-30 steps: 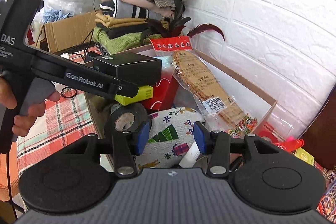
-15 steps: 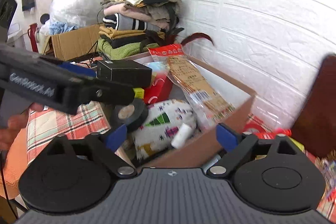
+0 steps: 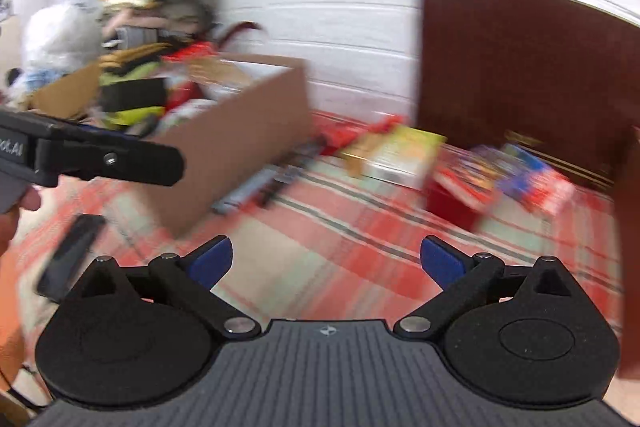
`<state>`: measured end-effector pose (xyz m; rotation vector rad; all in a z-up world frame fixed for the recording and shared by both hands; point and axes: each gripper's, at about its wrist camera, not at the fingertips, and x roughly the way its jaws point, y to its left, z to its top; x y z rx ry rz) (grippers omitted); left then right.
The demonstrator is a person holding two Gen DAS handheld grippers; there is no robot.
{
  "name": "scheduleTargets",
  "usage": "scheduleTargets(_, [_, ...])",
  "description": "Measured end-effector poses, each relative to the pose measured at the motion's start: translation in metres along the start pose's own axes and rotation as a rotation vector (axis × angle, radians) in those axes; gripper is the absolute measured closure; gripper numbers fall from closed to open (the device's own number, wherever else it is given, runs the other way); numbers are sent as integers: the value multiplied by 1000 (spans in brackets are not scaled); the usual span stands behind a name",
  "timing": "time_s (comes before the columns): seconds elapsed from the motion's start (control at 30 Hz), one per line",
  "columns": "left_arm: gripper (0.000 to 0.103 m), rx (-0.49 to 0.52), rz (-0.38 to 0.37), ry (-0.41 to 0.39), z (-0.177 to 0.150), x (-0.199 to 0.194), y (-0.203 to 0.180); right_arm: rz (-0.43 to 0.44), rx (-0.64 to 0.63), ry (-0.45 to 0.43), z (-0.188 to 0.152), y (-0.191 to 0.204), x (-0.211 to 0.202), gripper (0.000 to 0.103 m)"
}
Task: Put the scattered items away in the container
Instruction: 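Move the left gripper to the blue-and-red card deck and grasp it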
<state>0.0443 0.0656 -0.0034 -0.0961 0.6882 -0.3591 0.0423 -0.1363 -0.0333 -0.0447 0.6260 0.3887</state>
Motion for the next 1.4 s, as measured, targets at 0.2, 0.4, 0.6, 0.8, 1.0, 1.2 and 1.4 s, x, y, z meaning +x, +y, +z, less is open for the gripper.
scheduleTargets(0.2, [0,63,-7,14,17,60,-35,-52,132,-24,-14,-57,-2,3])
scheduleTargets(0.4, [0,126,-14,28,33,120,-70,-113,163,-22,-19,-92,26,3])
scheduleTargets(0.6, [0,176,-10,51,48,179,-97,-133,178,-4,-21,-115,64,3])
scheduleTargets(0.8, [0,171,17,68,56,217,-93,-127,214,25,-29,-127,89,3])
scheduleTargets(1.0, [37,143,17,117,60,238,-83,-129,194,27,-33,-127,97,3])
scheduleTargets(1.2, [39,113,29,122,61,223,-68,-130,200,35,-32,-125,95,3])
scheduleTargets(1.4, [38,21,71,110,46,186,-42,-124,225,39,-27,-124,93,3])
